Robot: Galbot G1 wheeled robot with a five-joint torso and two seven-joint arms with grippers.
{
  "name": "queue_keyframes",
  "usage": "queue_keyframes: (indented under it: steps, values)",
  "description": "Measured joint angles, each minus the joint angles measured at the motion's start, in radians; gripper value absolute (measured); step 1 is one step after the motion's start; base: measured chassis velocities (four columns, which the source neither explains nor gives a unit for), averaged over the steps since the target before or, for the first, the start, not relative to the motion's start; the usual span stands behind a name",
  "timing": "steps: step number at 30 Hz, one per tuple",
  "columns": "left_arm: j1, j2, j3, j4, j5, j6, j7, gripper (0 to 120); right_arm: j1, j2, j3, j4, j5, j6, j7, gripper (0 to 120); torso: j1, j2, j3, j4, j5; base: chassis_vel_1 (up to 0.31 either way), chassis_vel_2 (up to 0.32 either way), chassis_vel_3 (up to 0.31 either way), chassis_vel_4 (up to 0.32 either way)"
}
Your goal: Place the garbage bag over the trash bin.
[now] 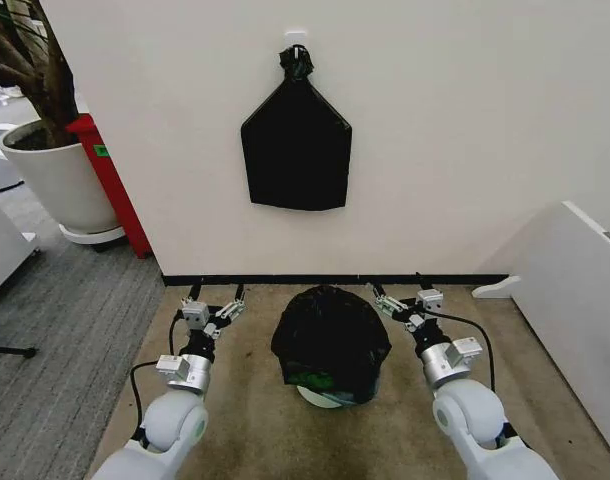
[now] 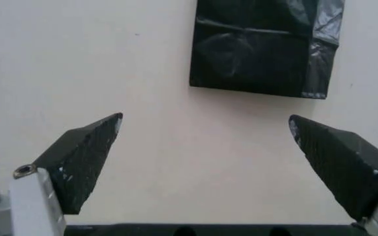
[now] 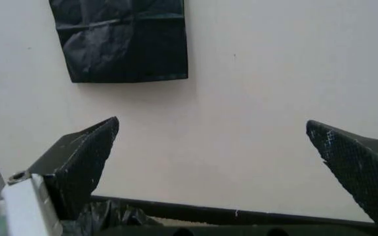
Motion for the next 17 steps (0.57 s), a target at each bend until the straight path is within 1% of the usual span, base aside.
queue_keyframes:
  steps: [17]
  values:
    - [0.001, -0.001, -0.001, 0.000, -0.001, 0.002, -0.001, 100, 0.000, -0.001, 0.001, 0.000, 0.000, -0.002, -0.001, 100, 0.000, 0.000, 0.000, 0.0000, 0.0000, 0.000, 0.000, 0.000, 0.000]
